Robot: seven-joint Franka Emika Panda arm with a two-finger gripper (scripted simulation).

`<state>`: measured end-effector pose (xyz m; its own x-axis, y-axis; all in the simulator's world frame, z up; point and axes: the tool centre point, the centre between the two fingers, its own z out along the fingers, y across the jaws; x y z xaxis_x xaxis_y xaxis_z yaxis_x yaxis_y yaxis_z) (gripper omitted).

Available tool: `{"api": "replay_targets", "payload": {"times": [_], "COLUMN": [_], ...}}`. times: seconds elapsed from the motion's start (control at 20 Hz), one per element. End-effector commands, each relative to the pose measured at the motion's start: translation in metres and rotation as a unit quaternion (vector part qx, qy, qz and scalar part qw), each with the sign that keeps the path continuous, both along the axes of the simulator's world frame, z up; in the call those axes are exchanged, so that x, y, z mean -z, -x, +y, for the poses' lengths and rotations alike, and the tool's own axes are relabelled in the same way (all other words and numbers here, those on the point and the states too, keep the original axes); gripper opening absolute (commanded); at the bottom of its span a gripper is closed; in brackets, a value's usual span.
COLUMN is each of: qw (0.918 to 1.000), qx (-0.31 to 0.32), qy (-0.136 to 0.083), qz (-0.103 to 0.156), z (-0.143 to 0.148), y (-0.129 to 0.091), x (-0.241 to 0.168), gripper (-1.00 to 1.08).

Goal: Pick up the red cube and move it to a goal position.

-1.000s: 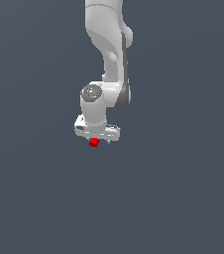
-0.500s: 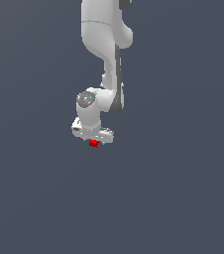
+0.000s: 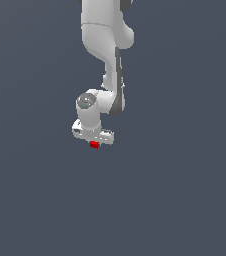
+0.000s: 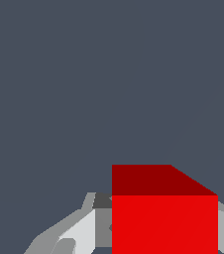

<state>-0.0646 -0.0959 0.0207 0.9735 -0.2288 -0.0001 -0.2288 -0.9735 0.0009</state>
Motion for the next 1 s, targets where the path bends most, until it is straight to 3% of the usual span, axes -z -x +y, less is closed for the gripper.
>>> {"api": "replay_targets", "payload": {"times": [0.0,0.5,0.95], "qw": [1.0000,1.0000,1.0000], "qx": [0.000,0.000,0.000], "qy": [0.000,0.000,0.000], "qz": [0.000,0.000,0.000], "z": [0.000,0.005,0.026], "y": [0.000,0.001,0.004], "x": [0.000,-0.012,-0.062], "gripper": [-1.00,-1.00,-1.00]}}
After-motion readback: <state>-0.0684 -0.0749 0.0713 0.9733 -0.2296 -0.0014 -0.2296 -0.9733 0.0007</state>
